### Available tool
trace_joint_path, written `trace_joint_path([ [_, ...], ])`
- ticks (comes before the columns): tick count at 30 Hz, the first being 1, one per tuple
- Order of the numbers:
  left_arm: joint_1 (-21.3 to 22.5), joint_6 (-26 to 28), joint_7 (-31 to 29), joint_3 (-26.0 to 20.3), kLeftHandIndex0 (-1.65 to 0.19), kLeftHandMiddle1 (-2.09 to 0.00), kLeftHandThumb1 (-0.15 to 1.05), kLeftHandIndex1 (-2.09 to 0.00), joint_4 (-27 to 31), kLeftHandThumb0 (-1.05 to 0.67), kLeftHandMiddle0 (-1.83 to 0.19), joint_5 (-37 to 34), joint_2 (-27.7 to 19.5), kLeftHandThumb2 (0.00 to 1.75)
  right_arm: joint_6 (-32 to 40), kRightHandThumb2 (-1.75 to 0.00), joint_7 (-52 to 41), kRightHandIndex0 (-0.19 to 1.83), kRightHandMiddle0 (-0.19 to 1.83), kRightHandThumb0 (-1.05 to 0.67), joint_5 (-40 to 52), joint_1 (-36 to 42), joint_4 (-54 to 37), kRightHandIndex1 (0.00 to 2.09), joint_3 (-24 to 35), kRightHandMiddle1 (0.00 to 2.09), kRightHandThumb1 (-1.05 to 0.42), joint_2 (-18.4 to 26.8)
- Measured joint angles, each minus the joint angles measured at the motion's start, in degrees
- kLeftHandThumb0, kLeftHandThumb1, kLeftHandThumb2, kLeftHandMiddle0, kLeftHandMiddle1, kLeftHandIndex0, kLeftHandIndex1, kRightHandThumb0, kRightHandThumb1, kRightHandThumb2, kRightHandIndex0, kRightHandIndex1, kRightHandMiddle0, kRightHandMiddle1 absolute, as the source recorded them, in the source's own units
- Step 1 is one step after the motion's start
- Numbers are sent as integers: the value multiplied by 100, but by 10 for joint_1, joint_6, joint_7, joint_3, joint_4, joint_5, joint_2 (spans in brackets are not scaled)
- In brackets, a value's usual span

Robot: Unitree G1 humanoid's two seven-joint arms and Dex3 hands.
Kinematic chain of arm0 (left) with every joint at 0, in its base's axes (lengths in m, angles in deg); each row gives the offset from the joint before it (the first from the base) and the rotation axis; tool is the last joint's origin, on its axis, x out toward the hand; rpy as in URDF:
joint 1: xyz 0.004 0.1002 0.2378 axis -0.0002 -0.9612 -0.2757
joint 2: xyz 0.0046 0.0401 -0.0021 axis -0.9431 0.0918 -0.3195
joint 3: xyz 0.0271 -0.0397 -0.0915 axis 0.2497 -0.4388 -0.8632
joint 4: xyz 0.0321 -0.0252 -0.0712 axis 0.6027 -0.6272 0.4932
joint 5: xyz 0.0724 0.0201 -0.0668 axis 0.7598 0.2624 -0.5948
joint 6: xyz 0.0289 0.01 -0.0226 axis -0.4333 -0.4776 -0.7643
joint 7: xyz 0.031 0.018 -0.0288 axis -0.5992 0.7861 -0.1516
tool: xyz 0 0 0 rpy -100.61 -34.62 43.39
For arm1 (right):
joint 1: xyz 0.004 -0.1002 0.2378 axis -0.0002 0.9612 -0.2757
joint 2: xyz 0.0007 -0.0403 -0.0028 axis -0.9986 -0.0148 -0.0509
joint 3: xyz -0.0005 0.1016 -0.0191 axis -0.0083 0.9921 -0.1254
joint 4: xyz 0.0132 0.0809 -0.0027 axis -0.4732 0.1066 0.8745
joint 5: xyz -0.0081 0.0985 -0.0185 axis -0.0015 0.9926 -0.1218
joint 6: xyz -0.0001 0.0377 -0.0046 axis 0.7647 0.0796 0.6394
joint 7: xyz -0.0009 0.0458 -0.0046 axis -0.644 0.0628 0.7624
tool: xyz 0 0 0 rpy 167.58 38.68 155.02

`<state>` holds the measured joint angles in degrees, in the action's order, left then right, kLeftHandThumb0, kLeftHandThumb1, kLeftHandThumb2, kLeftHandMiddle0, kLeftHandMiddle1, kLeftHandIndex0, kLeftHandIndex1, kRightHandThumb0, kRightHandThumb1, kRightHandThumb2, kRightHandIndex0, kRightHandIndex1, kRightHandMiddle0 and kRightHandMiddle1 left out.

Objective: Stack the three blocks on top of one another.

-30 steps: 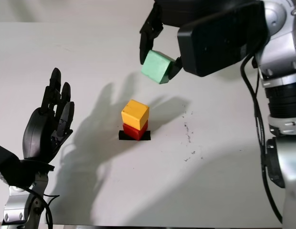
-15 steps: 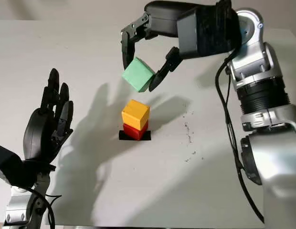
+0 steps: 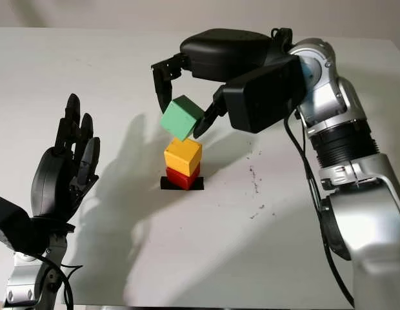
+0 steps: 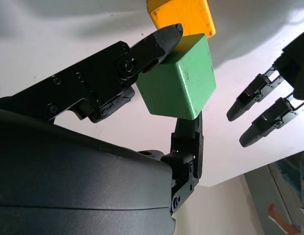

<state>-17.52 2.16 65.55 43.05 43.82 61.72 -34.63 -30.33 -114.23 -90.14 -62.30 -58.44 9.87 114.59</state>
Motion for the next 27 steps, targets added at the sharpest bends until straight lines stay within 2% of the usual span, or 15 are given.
trace_joint_path([
  [27, -5, 12, 2, 5, 19, 0, 105, 0, 12, -70, 19, 8, 4, 43, -25, -5, -61, 28, 44, -52, -12, -12, 22, 4, -6, 150, -93, 1],
])
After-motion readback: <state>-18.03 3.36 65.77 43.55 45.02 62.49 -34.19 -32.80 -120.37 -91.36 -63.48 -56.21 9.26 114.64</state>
